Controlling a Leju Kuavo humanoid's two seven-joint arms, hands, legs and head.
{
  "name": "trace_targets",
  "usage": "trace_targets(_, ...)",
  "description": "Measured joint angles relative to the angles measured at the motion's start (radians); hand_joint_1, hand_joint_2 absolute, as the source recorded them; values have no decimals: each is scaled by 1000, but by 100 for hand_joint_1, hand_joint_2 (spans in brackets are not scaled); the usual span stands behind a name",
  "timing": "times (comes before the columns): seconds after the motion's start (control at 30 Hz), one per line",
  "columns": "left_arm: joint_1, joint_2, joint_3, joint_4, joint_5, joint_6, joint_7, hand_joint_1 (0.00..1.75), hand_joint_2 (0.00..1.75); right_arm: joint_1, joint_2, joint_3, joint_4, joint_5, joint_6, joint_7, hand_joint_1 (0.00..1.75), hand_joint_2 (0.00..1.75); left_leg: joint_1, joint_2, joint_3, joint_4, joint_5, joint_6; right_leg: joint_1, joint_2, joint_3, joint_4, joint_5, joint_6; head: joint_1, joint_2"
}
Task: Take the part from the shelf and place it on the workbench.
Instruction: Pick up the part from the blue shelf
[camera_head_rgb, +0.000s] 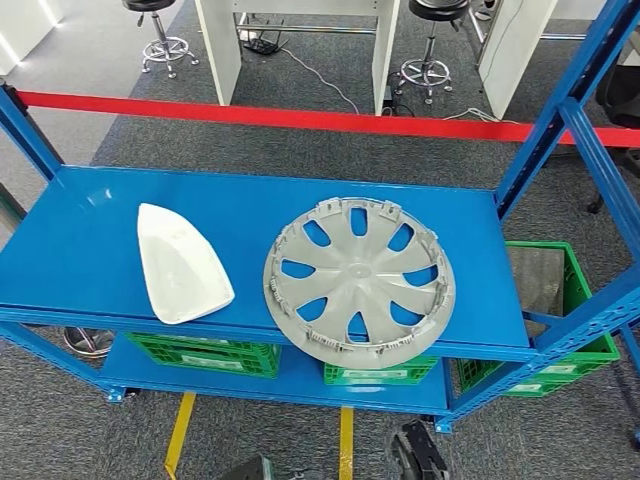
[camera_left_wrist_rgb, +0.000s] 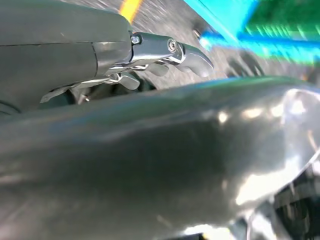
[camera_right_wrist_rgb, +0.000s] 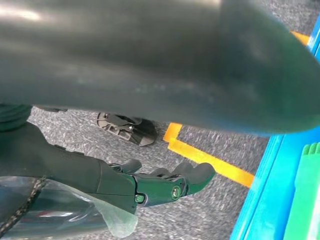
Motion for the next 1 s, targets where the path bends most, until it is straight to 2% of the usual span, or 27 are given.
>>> trace_targets(0.23, -6, 51, -95, -87, -9, -164, -54, 0, 0, -15, 0, 28, 3, 24, 21, 8, 0, 0, 0, 0, 0, 0, 0, 0, 0, 0, 0, 0, 0, 0, 0, 0)
trace_targets(0.57, -6, 54, -99, -91, -8, -175, -56, 0, 0, -15, 0, 29, 3, 26, 22, 8, 0, 0, 0, 0, 0, 0, 0, 0, 0, 0, 0, 0, 0, 0, 0, 0)
trace_targets(0.77, -7, 71, -123, -120, -3, -251, -69, 0, 0, -18, 0, 35, 3, 33, 30, 13, 0, 0, 0, 0, 0, 0, 0, 0, 0, 0, 0, 0, 0, 0, 0, 0)
trace_targets(0.87, -7, 101, -158, -169, 21, -316, -71, 0, 0, -21, 0, 45, 4, 41, 35, 17, 0, 0, 0, 0, 0, 0, 0, 0, 0, 0, 0, 0, 0, 0, 0, 0)
trace_targets(0.97, -16, 178, -218, -321, 140, -480, -72, 0, 0, -28, 0, 53, 5, 59, 47, 32, 0, 0, 0, 0, 0, 0, 0, 0, 0, 0, 0, 1, 0, 0, 0, 0)
trace_targets(1.0, -18, 198, -229, -367, 170, -502, -72, 0, 0, -29, 0, 53, 5, 64, 49, 36, 0, 0, 0, 0, 0, 0, 0, 0, 0, 0, 0, 1, 0, 0, 0, 0)
